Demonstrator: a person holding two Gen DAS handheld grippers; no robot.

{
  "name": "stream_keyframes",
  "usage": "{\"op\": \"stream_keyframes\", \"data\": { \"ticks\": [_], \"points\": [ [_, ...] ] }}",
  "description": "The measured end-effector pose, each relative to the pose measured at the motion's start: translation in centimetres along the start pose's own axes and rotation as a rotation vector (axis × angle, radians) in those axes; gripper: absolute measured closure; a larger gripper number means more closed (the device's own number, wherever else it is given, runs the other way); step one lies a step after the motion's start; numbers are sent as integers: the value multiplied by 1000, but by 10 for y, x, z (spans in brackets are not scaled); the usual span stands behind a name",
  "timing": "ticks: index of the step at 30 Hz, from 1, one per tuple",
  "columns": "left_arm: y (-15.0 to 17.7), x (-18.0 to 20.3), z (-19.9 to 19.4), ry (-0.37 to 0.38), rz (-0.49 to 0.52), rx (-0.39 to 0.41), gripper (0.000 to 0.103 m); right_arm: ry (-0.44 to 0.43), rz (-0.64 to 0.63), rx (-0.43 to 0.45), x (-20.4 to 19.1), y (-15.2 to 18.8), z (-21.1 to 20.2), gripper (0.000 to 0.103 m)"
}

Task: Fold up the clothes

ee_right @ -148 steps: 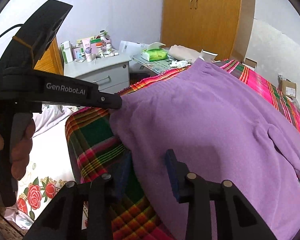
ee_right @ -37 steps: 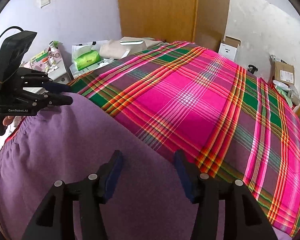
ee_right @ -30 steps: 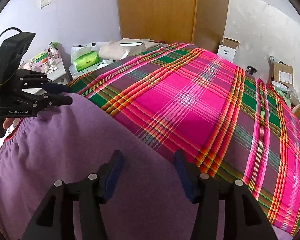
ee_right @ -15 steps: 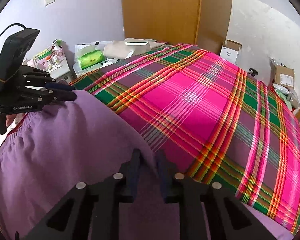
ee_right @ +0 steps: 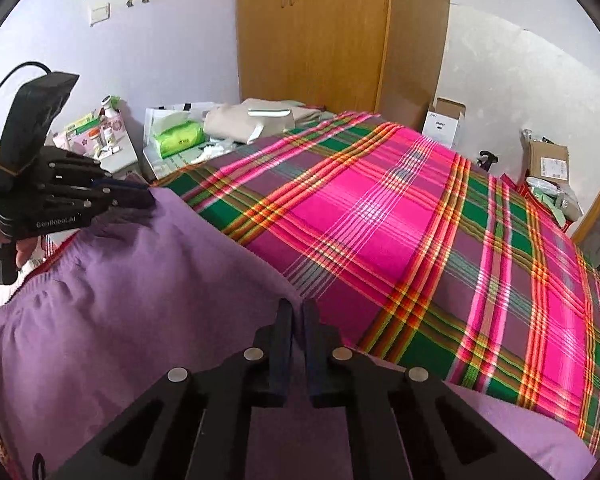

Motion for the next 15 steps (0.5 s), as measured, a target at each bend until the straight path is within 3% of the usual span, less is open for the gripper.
{"op": "stream_keyframes", "data": {
  "ticks": [15],
  "points": [
    [17,13,-58,0,-13,88,99,50,-35,83,-37,13,-70,98]
  ]
}}
Point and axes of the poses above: each gripper's, at about its wrist camera, not at the fingertips, and z roughly the way its jaws point, x to its right, y to its underside, the point moved 7 cm from there along z, roughly the way its jaws point, and after that the axes turned 7 degrees about -x, right-handed, at the moved point
